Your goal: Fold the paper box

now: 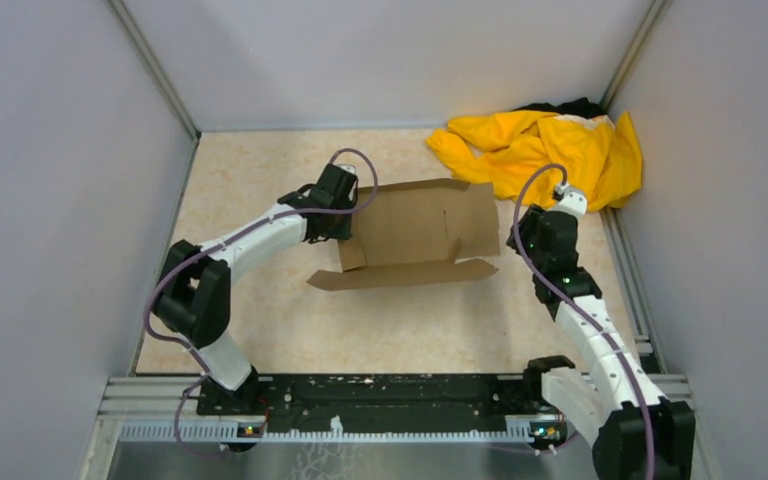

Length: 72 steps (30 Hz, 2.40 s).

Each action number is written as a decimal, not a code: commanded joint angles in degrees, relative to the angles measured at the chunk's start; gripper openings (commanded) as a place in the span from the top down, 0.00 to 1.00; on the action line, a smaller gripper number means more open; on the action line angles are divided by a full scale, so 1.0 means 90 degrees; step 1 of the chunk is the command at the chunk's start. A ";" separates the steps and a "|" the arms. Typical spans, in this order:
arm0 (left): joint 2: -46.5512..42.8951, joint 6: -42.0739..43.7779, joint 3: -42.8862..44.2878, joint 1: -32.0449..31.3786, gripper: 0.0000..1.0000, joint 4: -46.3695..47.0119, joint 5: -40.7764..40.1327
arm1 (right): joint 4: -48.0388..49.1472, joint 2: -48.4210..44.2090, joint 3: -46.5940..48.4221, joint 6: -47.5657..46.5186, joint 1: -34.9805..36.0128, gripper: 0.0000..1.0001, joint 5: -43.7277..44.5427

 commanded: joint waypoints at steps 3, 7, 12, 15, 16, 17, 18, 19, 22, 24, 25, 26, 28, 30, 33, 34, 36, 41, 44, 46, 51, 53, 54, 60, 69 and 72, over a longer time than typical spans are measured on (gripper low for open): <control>-0.0190 0.0648 -0.0274 -0.0334 0.69 -0.0578 -0.0527 | 0.2048 0.0796 -0.0388 -0.0408 -0.0465 0.62 -0.1622; -0.0387 0.0744 -0.0402 -0.0591 0.70 -0.0493 -0.0910 | 0.2708 0.1411 -0.0427 -0.0313 -0.0723 0.62 -0.2151; -0.0986 0.0862 -0.1085 -0.0769 0.70 -0.0042 -0.1287 | 0.3090 0.1626 -0.0669 -0.0171 -0.1120 0.62 -0.2690; -0.1206 0.0888 -0.1341 -0.0787 0.70 0.0078 -0.1452 | 0.3092 0.1281 -0.0987 -0.0210 -0.1121 0.62 -0.2591; -0.1249 0.0896 -0.1392 -0.0790 0.70 0.0096 -0.1515 | 0.3128 0.1114 -0.1133 -0.0207 -0.1116 0.61 -0.2540; -0.1286 0.0897 -0.1424 -0.0796 0.70 0.0106 -0.1553 | 0.3171 0.0955 -0.1261 -0.0198 -0.1118 0.60 -0.2483; -0.1304 0.0906 -0.1446 -0.0810 0.70 0.0116 -0.1589 | 0.3203 0.0838 -0.1387 -0.0181 -0.1200 0.60 -0.2440; -0.1349 0.0907 -0.1476 -0.0830 0.70 0.0149 -0.1632 | 0.3270 0.0758 -0.1545 -0.0170 -0.1296 0.59 -0.2512; -0.1427 0.0957 -0.1544 -0.0855 0.70 0.0247 -0.1689 | 0.3516 0.0771 -0.1742 -0.0157 -0.1333 0.59 -0.2914; -0.1430 0.0979 -0.1562 -0.0864 0.70 0.0284 -0.1691 | 0.3733 0.0814 -0.1861 -0.0133 -0.1345 0.59 -0.3163; -0.1418 0.0984 -0.1561 -0.0865 0.70 0.0296 -0.1679 | 0.3814 0.0826 -0.1911 -0.0115 -0.1342 0.60 -0.3254; -0.1404 0.0994 -0.1552 -0.0867 0.70 0.0295 -0.1652 | 0.3872 0.0838 -0.1965 -0.0105 -0.1341 0.60 -0.3329; -0.1401 0.0995 -0.1560 -0.0884 0.70 0.0337 -0.1611 | 0.3957 0.0891 -0.2058 -0.0094 -0.1347 0.60 -0.3423; -0.1419 0.1026 -0.1597 -0.0899 0.70 0.0396 -0.1599 | 0.4037 0.0995 -0.2097 -0.0089 -0.1335 0.61 -0.3525; -0.1475 0.1078 -0.1661 -0.0930 0.70 0.0480 -0.1622 | 0.4159 0.1214 -0.2043 -0.0071 -0.1343 0.69 -0.3789; -0.1487 0.1091 -0.1676 -0.0948 0.70 0.0496 -0.1645 | 0.4188 0.1283 -0.2014 -0.0060 -0.1339 0.72 -0.3885; -0.1537 0.1106 -0.1704 -0.0979 0.70 0.0542 -0.1671 | 0.4302 0.1347 -0.2004 -0.0033 -0.1346 0.80 -0.4099; -0.1595 0.1139 -0.1734 -0.1065 0.70 0.0560 -0.1818 | 0.4433 0.1113 -0.2146 0.0016 -0.1344 0.90 -0.4406; -0.1627 0.1151 -0.1801 -0.1144 0.70 0.0587 -0.1927 | 0.4351 0.0796 -0.2198 0.0024 -0.1333 0.91 -0.4498; -0.1635 0.1149 -0.1840 -0.1175 0.70 0.0618 -0.1970 | 0.4210 0.0580 -0.2172 -0.0016 -0.1334 0.91 -0.4542; -0.1598 0.1141 -0.1854 -0.1223 0.69 0.0643 -0.2065 | 0.3806 -0.0006 -0.2070 -0.0150 -0.1334 0.93 -0.4748; -0.1568 0.1139 -0.1845 -0.1241 0.70 0.0665 -0.2097 | 0.3651 -0.0270 -0.2064 -0.0178 -0.1317 0.93 -0.4830; -0.1558 0.1128 -0.1844 -0.1253 0.70 0.0671 -0.2117 | 0.3547 -0.0393 -0.2047 -0.0198 -0.1298 0.94 -0.4861; -0.1514 0.1112 -0.1864 -0.1332 0.70 0.0715 -0.2200 | 0.3140 -0.0732 -0.1978 -0.0399 -0.0988 0.98 -0.4968; -0.1552 0.1044 -0.1926 -0.1436 0.70 0.0695 -0.2316 | 0.3084 -0.0776 -0.2048 -0.0351 -0.0151 0.99 -0.4490; -0.1551 0.1043 -0.1969 -0.1446 0.69 0.0717 -0.2298 | 0.3163 -0.0584 -0.1977 -0.0338 0.0162 0.99 -0.4329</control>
